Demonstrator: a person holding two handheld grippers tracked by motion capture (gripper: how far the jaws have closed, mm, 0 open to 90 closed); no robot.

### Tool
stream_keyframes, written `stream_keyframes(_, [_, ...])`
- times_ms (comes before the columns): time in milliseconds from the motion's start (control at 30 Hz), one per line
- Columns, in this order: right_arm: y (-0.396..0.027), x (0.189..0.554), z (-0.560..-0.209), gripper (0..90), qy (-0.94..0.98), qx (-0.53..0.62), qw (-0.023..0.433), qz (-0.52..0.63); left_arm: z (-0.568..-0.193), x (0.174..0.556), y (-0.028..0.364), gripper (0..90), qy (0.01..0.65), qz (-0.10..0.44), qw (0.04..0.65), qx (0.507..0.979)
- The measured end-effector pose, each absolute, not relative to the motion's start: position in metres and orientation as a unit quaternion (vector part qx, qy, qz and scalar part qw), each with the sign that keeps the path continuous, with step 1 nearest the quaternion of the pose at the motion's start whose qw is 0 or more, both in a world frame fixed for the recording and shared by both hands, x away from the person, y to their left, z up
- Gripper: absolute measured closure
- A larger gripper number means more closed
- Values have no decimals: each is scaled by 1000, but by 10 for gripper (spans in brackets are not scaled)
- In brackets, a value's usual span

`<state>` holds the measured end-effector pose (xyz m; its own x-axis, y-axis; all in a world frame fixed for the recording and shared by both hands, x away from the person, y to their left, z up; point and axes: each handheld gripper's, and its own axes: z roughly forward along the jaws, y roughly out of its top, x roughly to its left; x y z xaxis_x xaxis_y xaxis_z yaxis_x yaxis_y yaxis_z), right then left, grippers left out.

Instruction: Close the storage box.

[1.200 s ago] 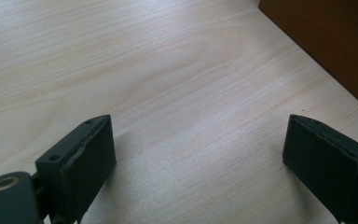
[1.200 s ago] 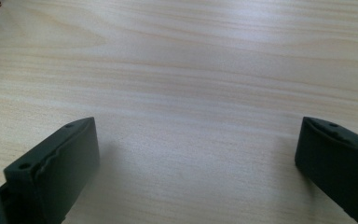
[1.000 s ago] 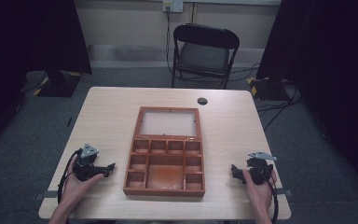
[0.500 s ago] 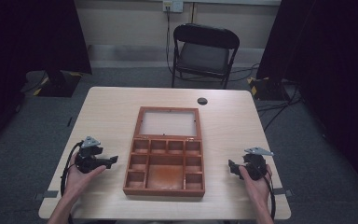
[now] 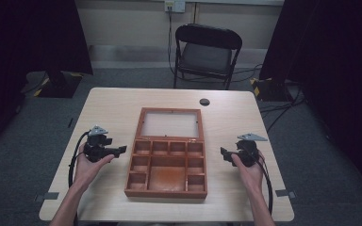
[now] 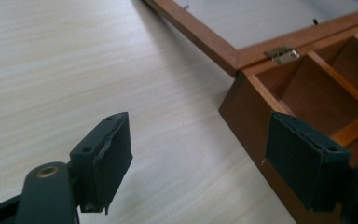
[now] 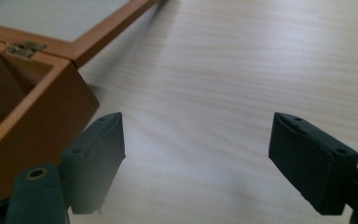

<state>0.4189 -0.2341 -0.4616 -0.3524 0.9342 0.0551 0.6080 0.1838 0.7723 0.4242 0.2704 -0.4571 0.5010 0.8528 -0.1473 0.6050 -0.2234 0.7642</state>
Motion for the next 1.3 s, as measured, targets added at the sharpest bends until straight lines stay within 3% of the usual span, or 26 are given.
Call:
stream_keyframes(333, [-215, 440, -445, 178, 745, 500, 223, 381, -450, 437, 274, 223, 484, 170, 409, 755])
stream_keyframes(967, [-187, 490, -417, 173, 765, 467, 211, 391, -411, 496, 257, 217, 453, 175, 403, 776])
stream_keyframes(1300, [-172, 509, -442, 168, 773, 470, 173, 389, -446, 514, 238, 224, 466, 124, 399, 780])
